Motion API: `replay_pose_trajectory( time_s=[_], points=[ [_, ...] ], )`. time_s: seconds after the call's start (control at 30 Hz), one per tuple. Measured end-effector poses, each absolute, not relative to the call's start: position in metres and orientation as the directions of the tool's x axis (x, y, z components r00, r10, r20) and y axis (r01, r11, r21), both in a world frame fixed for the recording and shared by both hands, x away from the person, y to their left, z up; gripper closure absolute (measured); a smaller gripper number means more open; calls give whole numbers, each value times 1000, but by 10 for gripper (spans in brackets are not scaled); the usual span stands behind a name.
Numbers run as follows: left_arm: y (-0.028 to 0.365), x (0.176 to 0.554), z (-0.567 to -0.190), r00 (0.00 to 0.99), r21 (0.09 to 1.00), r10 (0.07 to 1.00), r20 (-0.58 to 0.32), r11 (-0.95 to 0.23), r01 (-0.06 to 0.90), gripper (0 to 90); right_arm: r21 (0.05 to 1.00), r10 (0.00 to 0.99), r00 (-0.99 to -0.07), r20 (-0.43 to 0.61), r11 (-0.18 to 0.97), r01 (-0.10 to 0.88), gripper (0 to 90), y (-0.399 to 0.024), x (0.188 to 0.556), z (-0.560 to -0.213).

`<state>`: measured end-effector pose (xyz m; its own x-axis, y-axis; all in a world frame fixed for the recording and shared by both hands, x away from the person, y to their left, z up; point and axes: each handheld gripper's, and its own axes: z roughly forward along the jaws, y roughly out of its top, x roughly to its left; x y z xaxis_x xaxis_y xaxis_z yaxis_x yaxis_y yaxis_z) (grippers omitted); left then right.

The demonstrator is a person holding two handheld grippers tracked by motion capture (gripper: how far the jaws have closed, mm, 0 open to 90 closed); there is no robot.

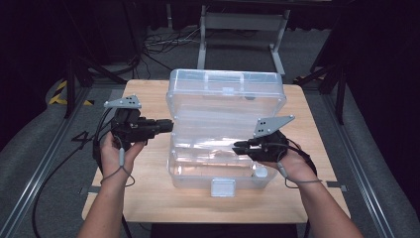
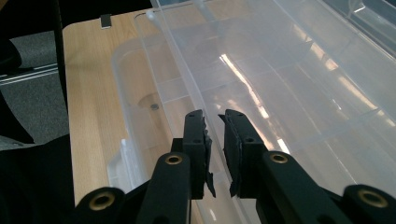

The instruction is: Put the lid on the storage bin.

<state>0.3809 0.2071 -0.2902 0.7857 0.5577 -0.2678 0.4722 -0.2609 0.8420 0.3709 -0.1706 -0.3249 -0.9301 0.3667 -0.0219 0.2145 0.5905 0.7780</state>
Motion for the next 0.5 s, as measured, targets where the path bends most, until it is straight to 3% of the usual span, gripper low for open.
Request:
replay_pose_trajectory(
  time_s=[0.5],
  points=[
    [211, 388, -294, 726, 848, 639, -255, -213, 485, 826, 779, 363, -932, -16, 588, 216, 788, -170, 366, -330]
  ],
)
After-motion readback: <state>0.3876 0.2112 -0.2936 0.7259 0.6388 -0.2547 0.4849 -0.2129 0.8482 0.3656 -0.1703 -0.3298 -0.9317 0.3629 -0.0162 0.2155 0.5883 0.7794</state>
